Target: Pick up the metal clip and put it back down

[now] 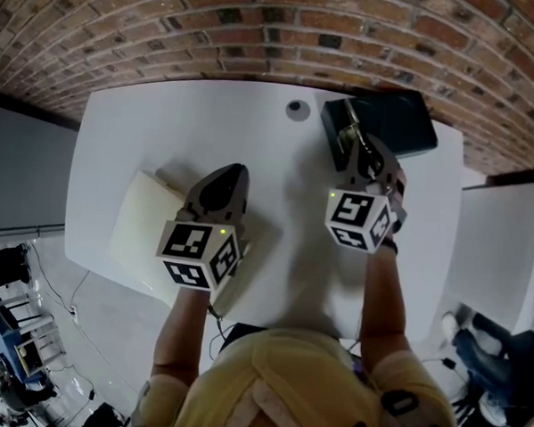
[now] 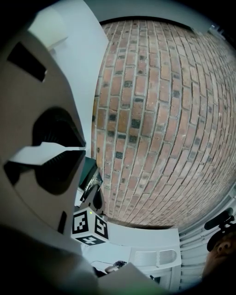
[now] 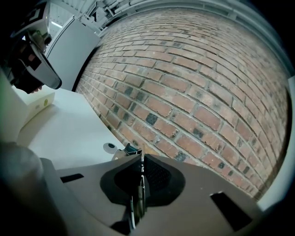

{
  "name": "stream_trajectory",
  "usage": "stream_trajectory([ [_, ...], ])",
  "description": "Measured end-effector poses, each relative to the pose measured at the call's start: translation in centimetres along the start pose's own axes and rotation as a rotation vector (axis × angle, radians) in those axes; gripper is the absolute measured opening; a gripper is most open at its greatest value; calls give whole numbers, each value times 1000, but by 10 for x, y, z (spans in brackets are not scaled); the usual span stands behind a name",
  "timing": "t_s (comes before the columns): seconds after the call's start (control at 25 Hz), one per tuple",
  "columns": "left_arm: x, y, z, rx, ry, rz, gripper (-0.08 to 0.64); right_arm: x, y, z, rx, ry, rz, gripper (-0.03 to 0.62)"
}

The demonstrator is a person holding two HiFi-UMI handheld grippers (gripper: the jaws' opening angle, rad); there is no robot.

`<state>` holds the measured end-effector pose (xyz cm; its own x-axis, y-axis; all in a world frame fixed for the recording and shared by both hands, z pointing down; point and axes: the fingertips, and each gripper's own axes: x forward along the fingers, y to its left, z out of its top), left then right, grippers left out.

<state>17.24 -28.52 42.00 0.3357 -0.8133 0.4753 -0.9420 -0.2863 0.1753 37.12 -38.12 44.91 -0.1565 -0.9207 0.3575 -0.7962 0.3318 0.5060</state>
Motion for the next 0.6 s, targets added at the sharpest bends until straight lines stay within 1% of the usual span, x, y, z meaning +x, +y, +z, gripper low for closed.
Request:
stream_trajectory([
  [0.28,-32,12,-7,-21,-25,46,18,-16,6,16,4,-48,10,6],
  [0.44,-55,25,-12,-39,-35,79,18,-29,14,31,-16,-56,36,6],
  [0.6,-74,42,-12,-52,-60,103,18,-37,24,45,-2,-87,43,6],
])
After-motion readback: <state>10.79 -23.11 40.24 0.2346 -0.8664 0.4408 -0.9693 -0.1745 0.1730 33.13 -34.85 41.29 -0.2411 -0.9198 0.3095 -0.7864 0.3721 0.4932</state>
